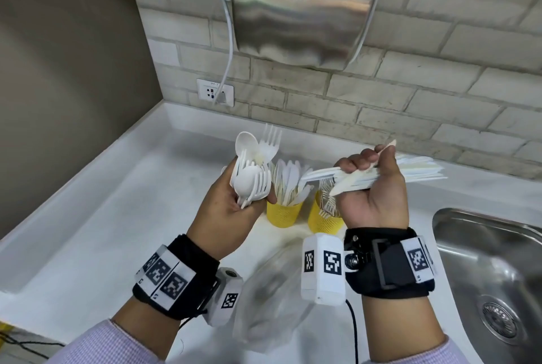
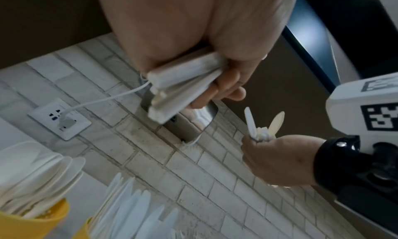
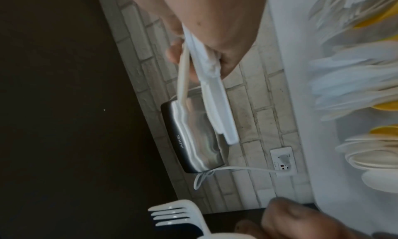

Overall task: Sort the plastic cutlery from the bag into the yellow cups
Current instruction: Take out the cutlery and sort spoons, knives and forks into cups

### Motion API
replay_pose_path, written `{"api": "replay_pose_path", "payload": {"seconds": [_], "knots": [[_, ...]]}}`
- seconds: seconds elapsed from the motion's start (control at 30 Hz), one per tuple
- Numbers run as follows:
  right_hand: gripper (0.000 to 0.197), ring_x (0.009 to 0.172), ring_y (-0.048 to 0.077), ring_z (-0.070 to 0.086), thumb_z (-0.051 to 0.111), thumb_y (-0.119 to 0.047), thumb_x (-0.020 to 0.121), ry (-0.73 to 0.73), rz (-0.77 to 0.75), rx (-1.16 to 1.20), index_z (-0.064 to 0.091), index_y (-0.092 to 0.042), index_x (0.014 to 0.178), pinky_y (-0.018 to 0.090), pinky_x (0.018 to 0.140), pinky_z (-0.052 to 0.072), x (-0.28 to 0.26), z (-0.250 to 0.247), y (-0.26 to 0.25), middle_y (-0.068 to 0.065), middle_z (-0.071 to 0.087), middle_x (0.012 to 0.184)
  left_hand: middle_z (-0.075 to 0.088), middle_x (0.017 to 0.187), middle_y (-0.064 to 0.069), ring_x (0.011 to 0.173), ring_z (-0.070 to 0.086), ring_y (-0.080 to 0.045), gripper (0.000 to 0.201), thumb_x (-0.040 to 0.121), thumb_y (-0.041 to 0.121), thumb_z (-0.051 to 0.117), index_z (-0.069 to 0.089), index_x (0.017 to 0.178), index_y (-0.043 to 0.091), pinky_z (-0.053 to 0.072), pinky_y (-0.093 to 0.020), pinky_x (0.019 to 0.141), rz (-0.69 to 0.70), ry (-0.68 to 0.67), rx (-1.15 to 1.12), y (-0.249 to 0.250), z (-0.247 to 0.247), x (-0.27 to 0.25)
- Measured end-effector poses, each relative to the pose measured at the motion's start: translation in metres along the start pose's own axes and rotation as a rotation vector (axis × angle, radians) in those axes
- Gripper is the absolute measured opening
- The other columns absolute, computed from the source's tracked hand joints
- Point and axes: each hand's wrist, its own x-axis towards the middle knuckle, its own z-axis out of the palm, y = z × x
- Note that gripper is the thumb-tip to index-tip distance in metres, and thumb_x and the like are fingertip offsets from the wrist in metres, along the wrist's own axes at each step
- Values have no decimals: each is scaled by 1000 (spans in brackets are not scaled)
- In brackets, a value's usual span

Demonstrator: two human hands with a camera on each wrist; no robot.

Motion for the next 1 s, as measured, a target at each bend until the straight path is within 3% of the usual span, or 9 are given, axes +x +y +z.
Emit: {"api": "replay_pose_path", "payload": {"seconds": [0.1,0.2,0.4,0.5,0.63,0.73,0.8,0.87,1.0], "knots": [[32,45,8,40,55,-28,104,13,8,-31,55,-17,74,20,46,38,-1,0,2,-7,40,62,62,72,16,63,54,0,23,85,-24,51,59,88,-3,40,-10,62,-5,-27,-11,-2,2,1],[26,45,7,39,54,-28,104,-49,-45,-78,55,-19,80,21,46,37,-7,5,5,-7,38,62,62,73,15,63,55,-1,23,85,-24,50,59,89,-2,41,-10,62,9,-32,-25,-2,3,1],[20,42,15,30,55,-34,103,-240,-402,-544,61,-20,90,27,47,32,-36,27,16,-1,33,56,63,76,15,68,57,-2,24,85,-21,52,60,90,1,42,-11,65,44,-28,-22,-3,2,2],[12,41,15,37,72,-23,93,-376,-461,-888,71,-28,83,28,47,35,-48,31,20,-5,50,56,66,79,14,73,60,-4,24,82,-9,54,60,96,10,44,-12,67,64,-9,-35,-1,3,1],[6,55,8,63,79,-9,86,-483,-441,-1235,74,-11,83,23,58,51,-56,30,25,-4,70,64,69,85,16,79,64,-5,34,82,1,58,58,107,25,48,-15,70,72,26,-52,2,4,2],[10,61,11,68,80,-11,86,-546,-325,-1323,76,-19,82,24,61,56,-58,29,27,3,75,70,70,98,19,90,68,-8,42,86,3,61,57,127,15,52,-21,79,85,27,-16,0,1,2],[9,61,10,68,79,-11,87,-560,-297,-1356,77,-17,82,24,61,55,-58,29,26,4,75,70,70,100,18,92,69,-11,42,87,8,65,56,127,16,56,-29,80,105,49,55,-3,-2,1],[9,60,5,65,78,-8,87,-582,-332,-1385,76,-13,80,23,60,52,-59,30,28,2,74,69,70,99,16,91,69,-14,39,87,9,67,57,124,20,58,-37,79,116,74,116,-8,-4,0],[23,61,6,64,70,-7,88,-531,-542,-1245,72,-27,79,22,61,50,-60,31,32,-8,72,69,67,92,1,83,66,-30,39,87,9,67,56,123,19,55,-51,74,104,96,151,-19,-6,0]]}}
